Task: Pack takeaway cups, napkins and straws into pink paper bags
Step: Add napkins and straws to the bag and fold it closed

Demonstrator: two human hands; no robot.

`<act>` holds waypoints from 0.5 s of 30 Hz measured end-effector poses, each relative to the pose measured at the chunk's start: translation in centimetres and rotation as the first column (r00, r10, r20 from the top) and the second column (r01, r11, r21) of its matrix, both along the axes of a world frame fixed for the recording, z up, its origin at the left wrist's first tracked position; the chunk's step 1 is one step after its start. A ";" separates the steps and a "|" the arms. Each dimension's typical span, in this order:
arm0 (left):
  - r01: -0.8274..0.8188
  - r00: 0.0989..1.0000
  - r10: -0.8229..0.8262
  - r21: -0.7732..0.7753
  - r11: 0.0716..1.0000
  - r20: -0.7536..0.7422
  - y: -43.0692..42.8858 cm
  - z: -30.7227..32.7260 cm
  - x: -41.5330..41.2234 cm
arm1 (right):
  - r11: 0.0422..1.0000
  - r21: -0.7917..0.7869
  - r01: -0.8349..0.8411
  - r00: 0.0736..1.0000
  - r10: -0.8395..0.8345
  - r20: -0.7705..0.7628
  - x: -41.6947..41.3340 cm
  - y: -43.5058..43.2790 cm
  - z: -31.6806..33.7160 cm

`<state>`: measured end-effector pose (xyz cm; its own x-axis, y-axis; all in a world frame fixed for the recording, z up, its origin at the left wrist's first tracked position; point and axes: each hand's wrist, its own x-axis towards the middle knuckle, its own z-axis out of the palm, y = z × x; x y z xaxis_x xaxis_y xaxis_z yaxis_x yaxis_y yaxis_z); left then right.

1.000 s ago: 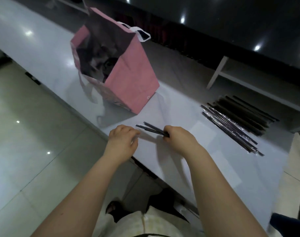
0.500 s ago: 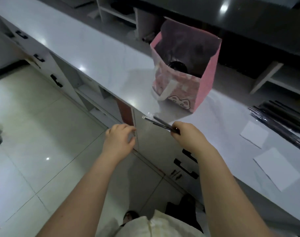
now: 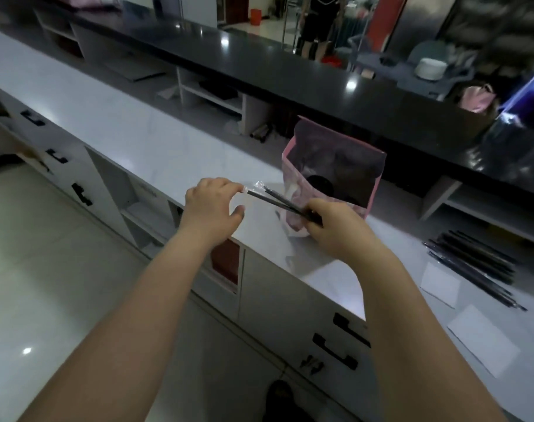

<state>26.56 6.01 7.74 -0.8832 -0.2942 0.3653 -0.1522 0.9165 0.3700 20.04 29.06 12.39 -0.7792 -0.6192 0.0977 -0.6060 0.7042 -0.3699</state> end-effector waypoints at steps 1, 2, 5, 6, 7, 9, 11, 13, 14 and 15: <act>0.005 1.000 -0.005 -0.008 1.000 -0.009 -0.2 0.9 -1.1 | 1.000 -0.018 0.007 1.000 -0.008 -0.017 -0.8 -0.1 1.0; 0.011 1.000 -0.012 -0.015 1.000 -0.015 -0.2 1.8 -2.2 | 0.999 -0.034 0.014 0.999 -0.015 -0.030 -1.7 -0.3 2.0; 0.059 0.997 -0.060 -0.024 0.998 -0.049 0.2 4.3 -5.9 | 0.996 -0.088 0.023 0.998 -0.028 -0.060 -4.8 -0.9 4.5; 0.083 0.995 -0.084 -0.023 0.996 -0.060 0.6 5.0 -7.2 | 0.995 -0.101 0.023 0.997 -0.030 -0.068 -5.9 -1.2 5.1; 0.104 0.993 -0.105 -0.016 0.994 -0.062 0.9 5.7 -8.5 | 0.994 -0.107 0.024 0.996 -0.032 -0.079 -7.0 -1.4 5.6; 0.131 0.991 -0.131 0.011 0.991 -0.031 1.4 6.4 -10.7 | 0.994 -0.103 0.033 0.993 -0.044 -0.106 -9.0 -1.8 6.1; 0.141 0.990 -0.142 0.019 0.990 0.014 1.4 6.2 -12.6 | 0.993 -0.114 0.044 0.992 -0.056 -0.110 -10.9 -2.3 6.2; 0.156 0.986 -0.157 0.014 0.988 0.049 0.9 5.7 -14.2 | 0.989 -0.144 0.043 0.994 -0.057 -0.094 -12.7 -2.9 5.7; 0.161 0.985 -0.161 0.010 0.987 0.058 0.6 5.4 -14.9 | 0.986 -0.163 0.037 0.995 -0.051 -0.083 -13.7 -3.3 5.4; 0.163 0.984 -0.163 0.006 0.987 0.065 0.2 5.1 -15.6 | 0.984 -0.178 0.028 0.997 -0.041 -0.069 -14.5 -3.7 5.1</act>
